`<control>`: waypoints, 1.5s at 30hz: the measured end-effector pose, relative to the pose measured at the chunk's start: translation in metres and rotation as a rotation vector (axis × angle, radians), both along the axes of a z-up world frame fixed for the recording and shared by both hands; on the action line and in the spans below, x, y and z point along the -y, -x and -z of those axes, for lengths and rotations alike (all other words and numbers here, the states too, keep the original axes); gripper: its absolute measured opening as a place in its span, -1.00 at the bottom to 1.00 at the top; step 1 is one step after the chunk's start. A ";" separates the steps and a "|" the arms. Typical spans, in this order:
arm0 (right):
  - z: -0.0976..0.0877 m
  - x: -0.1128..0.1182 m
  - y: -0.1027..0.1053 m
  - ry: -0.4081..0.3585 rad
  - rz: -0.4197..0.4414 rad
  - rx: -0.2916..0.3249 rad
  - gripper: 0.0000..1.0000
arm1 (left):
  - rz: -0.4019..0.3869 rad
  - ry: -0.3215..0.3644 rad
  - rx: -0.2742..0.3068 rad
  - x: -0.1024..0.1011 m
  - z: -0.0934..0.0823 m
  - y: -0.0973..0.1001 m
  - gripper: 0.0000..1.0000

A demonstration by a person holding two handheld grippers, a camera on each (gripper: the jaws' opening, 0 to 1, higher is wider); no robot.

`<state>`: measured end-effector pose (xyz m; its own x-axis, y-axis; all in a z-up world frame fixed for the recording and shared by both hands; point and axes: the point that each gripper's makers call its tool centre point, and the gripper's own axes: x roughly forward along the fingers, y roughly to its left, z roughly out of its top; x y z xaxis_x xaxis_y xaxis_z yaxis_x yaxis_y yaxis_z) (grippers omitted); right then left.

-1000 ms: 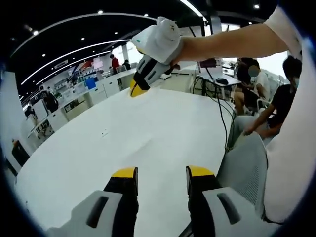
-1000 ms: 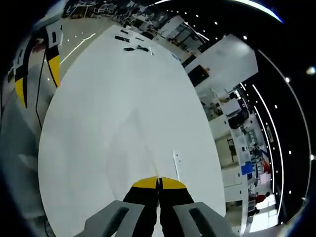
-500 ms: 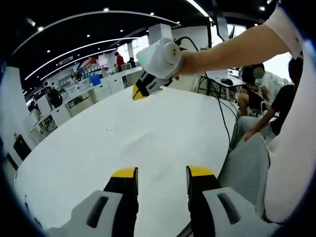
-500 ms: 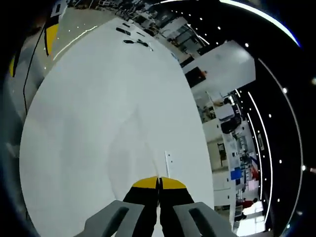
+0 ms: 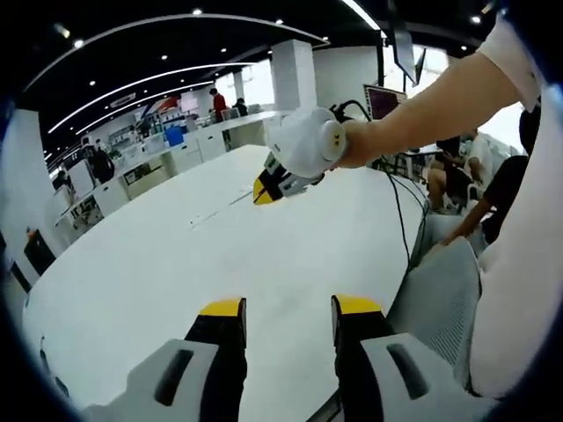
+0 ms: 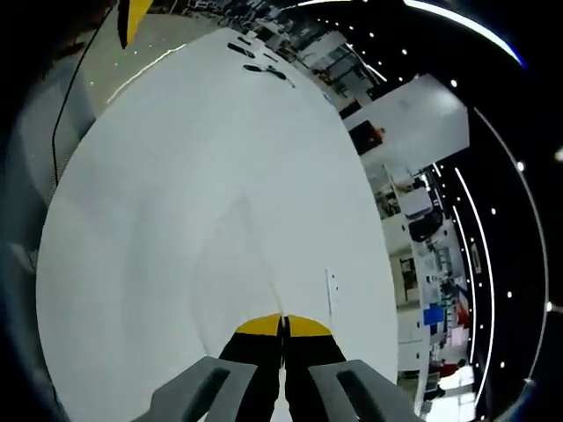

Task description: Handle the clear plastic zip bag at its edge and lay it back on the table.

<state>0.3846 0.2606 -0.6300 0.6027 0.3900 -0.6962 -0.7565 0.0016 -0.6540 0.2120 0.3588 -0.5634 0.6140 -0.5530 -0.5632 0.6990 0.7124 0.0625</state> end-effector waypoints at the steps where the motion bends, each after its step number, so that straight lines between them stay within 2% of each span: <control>1: 0.004 -0.001 0.003 0.006 -0.009 -0.001 -1.00 | -0.001 0.000 -0.002 0.000 0.001 0.000 -0.27; 9: 0.031 -0.003 0.019 0.019 -0.032 -0.023 -1.00 | -0.002 -0.002 -0.012 -0.001 0.004 0.001 -0.28; 23: 0.067 -0.008 0.045 0.041 -0.086 -0.047 -1.00 | -0.003 -0.003 -0.027 0.001 0.009 0.005 -0.29; 34: 0.084 -0.006 0.052 0.034 -0.082 -0.078 -1.00 | -0.004 -0.008 -0.037 -0.001 0.013 0.006 -0.29; 45: 0.099 -0.006 0.065 0.019 -0.070 -0.143 -0.98 | -0.003 -0.007 -0.049 0.003 0.015 0.010 -0.30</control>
